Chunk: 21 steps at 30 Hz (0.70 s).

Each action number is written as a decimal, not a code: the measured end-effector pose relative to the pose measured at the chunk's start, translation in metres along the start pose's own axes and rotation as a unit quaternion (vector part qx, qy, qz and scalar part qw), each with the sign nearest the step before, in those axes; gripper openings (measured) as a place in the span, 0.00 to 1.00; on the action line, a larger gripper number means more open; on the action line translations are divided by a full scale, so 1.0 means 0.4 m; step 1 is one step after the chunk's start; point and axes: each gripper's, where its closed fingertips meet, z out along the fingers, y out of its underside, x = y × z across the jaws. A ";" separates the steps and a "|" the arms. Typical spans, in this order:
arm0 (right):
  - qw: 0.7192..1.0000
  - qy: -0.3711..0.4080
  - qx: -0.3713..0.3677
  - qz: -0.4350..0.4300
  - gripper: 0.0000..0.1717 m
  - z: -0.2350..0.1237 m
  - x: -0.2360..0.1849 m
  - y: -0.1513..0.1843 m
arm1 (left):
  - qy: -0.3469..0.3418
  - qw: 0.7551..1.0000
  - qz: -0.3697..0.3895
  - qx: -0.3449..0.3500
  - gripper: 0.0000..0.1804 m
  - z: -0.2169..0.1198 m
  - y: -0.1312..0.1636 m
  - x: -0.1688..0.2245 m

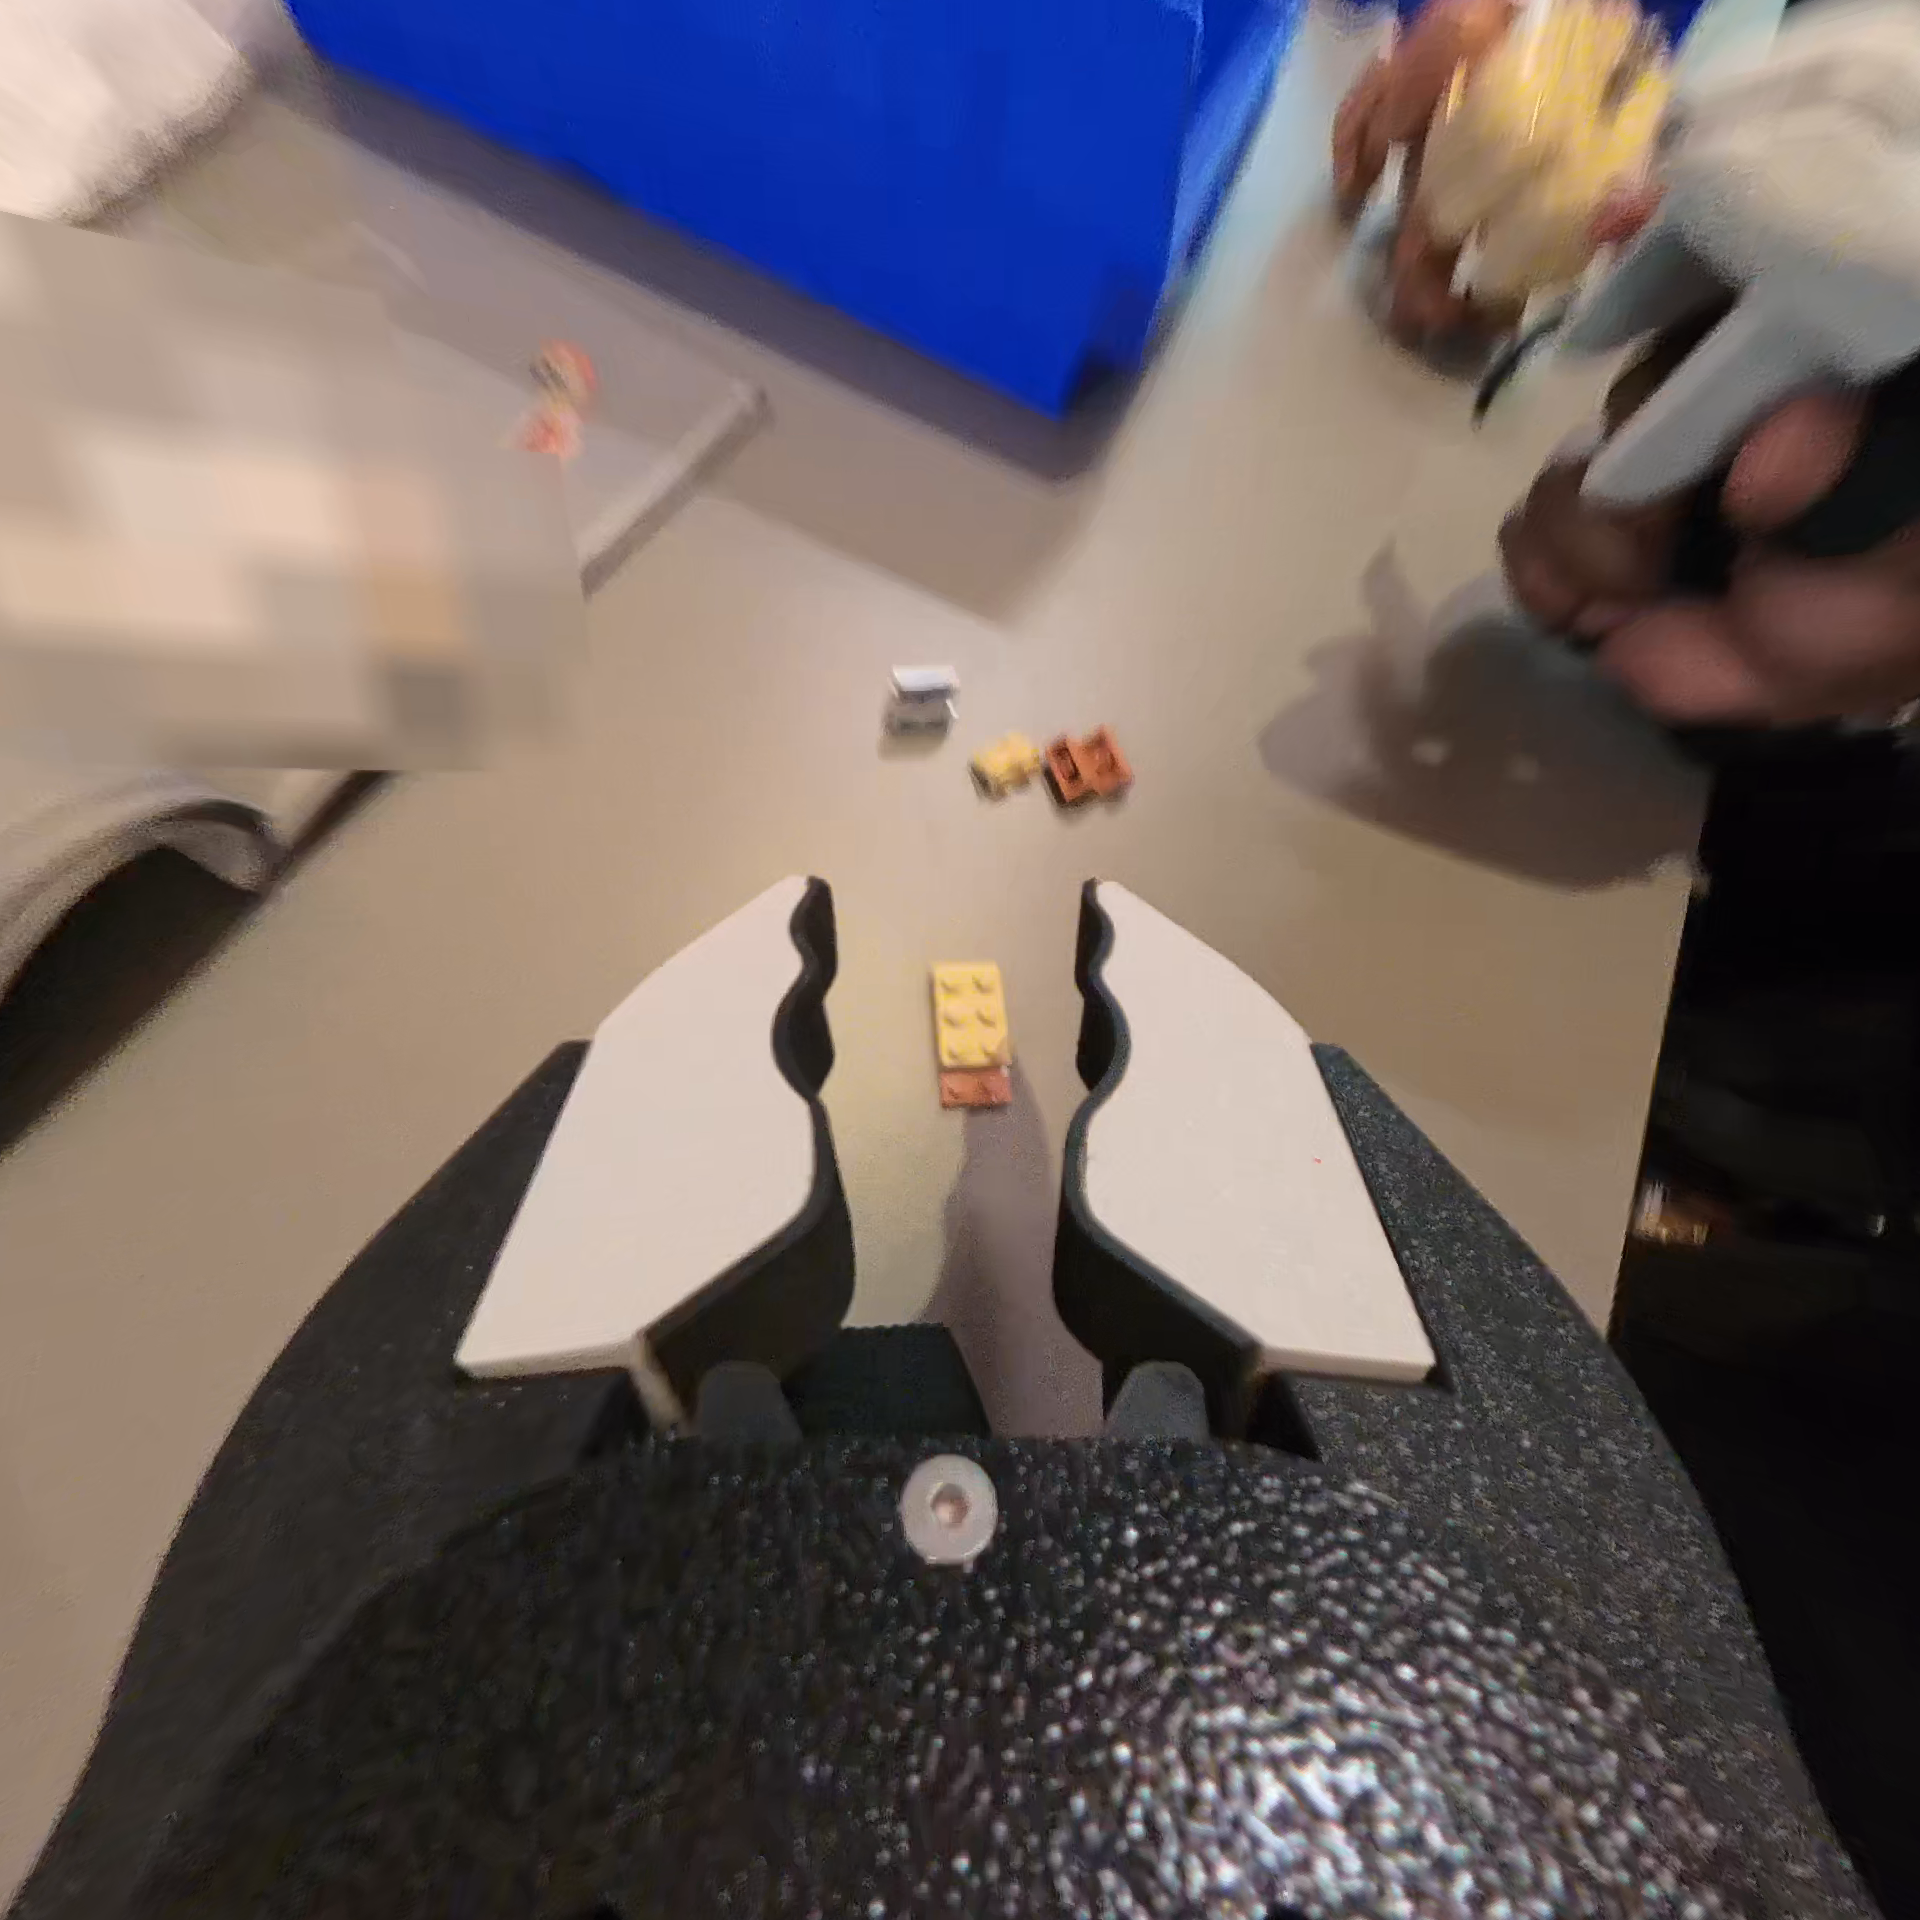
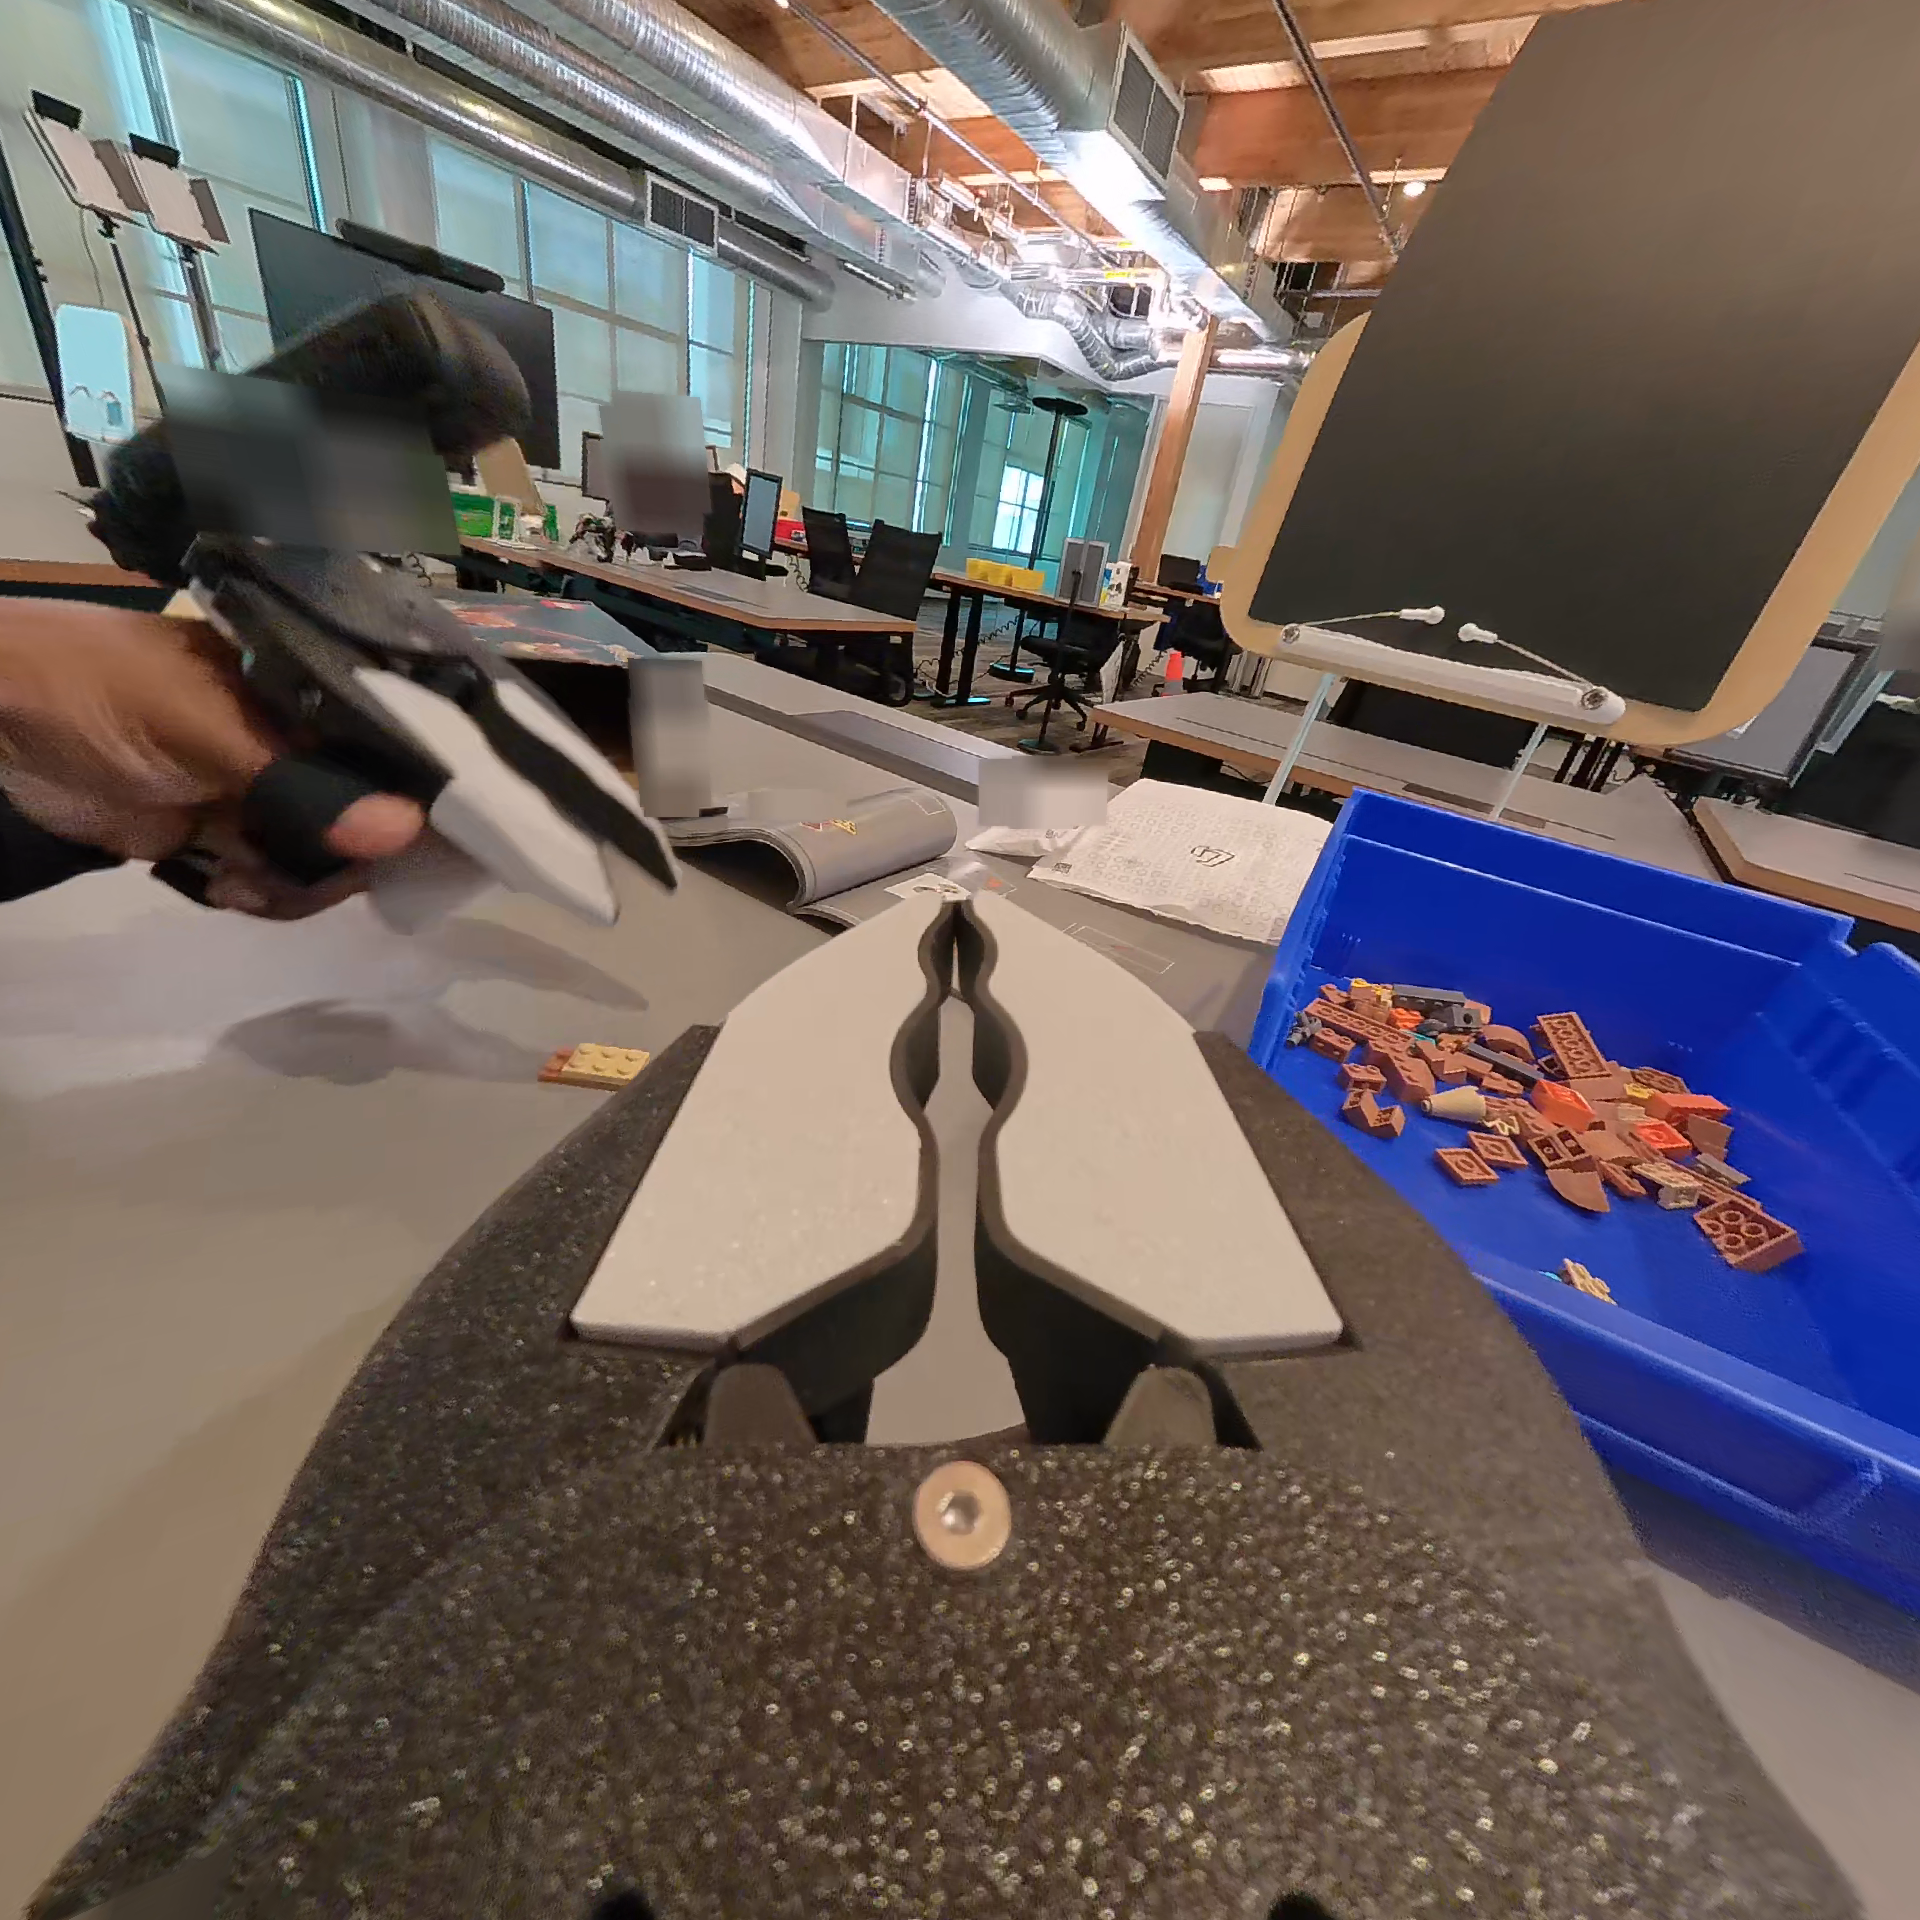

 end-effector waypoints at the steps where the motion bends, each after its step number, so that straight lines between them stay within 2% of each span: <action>1: 1.000 -0.002 -0.001 0.002 0.00 0.002 -0.001 0.001 | -0.016 0.999 -0.008 0.033 0.24 -0.021 -0.030 -0.023; 4: 1.000 -0.008 -0.002 0.003 0.00 0.007 -0.007 0.004 | -0.141 0.986 -0.011 0.085 0.14 -0.088 -0.094 -0.161; 6: 1.000 -0.009 -0.002 0.002 0.00 0.008 -0.009 0.005 | -0.213 0.974 0.005 0.073 0.07 -0.109 -0.114 -0.244; 8: 1.000 -0.008 -0.003 0.000 0.00 0.008 -0.010 0.006 | -0.240 0.969 0.019 0.050 0.00 -0.092 -0.126 -0.293; 9: 1.000 -0.007 -0.003 0.000 0.00 0.007 -0.009 0.006 | -0.255 0.966 0.025 0.036 0.00 -0.076 -0.126 -0.318; 11: 1.000 -0.006 -0.003 0.000 0.00 0.007 -0.008 0.007 | -0.258 0.966 0.026 -0.012 0.00 -0.033 -0.102 -0.352; 13: 1.000 -0.005 -0.004 0.000 0.00 0.005 -0.007 0.008 | -0.251 0.968 0.017 -0.019 0.00 -0.017 -0.097 -0.365; 17: 1.000 -0.008 -0.003 0.008 0.00 0.002 -0.007 0.009 | -0.348 0.937 0.000 -0.031 0.00 -0.138 -0.075 -0.475; 21: 1.000 -0.014 -0.003 0.013 0.00 0.004 -0.011 0.009 | -0.379 0.919 -0.054 -0.092 0.00 -0.208 0.031 -0.542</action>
